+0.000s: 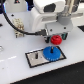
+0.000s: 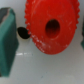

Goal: Insert the blue gear onto the right peg, followed by the red gear

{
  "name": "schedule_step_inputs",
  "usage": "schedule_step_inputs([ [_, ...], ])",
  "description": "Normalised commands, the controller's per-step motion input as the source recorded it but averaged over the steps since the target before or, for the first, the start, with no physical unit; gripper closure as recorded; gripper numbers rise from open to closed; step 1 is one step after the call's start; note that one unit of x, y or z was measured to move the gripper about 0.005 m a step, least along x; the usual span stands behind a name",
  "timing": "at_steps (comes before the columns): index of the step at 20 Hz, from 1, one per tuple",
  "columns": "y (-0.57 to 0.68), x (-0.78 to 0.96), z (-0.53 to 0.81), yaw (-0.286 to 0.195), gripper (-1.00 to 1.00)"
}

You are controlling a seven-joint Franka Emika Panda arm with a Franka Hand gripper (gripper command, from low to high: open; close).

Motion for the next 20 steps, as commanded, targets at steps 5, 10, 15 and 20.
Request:
schedule_step_inputs([
  [5,0.03,-0.01,0.07,0.0,1.0],
  [10,0.01,0.15,0.45,0.0,1.0],
  [15,-0.04,0.37,0.55,0.0,1.0],
  [20,-0.13,0.6,0.47,0.0,1.0],
])
